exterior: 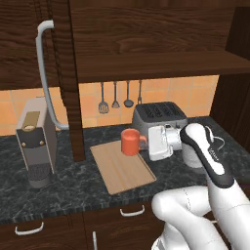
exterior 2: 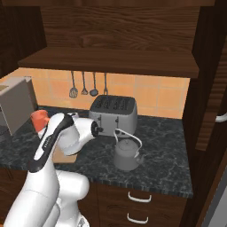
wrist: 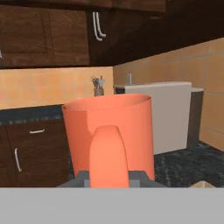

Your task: Pick the kettle from the counter and place it on the tray. Then pick the mug from the cabinet and place it on the tray. Then close the cabinet doors.

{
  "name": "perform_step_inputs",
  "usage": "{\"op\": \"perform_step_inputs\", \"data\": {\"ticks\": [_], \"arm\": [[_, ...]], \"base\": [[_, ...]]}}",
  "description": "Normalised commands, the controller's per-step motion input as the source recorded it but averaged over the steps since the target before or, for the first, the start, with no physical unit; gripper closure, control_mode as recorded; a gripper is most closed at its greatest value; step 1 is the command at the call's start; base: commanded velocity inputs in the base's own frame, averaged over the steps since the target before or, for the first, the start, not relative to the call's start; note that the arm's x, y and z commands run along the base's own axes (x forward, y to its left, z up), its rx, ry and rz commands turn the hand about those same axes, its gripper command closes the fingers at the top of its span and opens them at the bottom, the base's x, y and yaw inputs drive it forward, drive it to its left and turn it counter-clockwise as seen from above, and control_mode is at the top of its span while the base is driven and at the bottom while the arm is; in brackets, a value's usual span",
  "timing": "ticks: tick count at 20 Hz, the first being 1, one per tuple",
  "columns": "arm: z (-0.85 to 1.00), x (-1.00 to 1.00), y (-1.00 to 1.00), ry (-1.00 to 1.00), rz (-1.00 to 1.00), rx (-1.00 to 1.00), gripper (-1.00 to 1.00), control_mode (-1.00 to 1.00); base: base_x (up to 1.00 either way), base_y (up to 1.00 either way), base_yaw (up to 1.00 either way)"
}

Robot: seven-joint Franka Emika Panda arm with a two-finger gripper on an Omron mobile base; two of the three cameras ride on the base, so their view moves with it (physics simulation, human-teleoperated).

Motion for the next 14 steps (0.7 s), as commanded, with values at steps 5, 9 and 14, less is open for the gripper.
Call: {"op": "perform_step_inputs", "data": {"ticks": [5, 9, 14], "arm": [[-0.67, 0.59, 0.16, 0.00, 0.00, -0.02, 1.00, -1.00], [-0.50, 0.62, 0.10, 0.00, 0.00, -0.01, 1.00, -1.00], [-0.53, 0.59, 0.06, 0.00, 0.00, 0.00, 1.00, -1.00]], "base": [[0.00, 0.00, 0.00], [0.00, 0.00, 0.00], [0.00, 0.00, 0.00]]}}
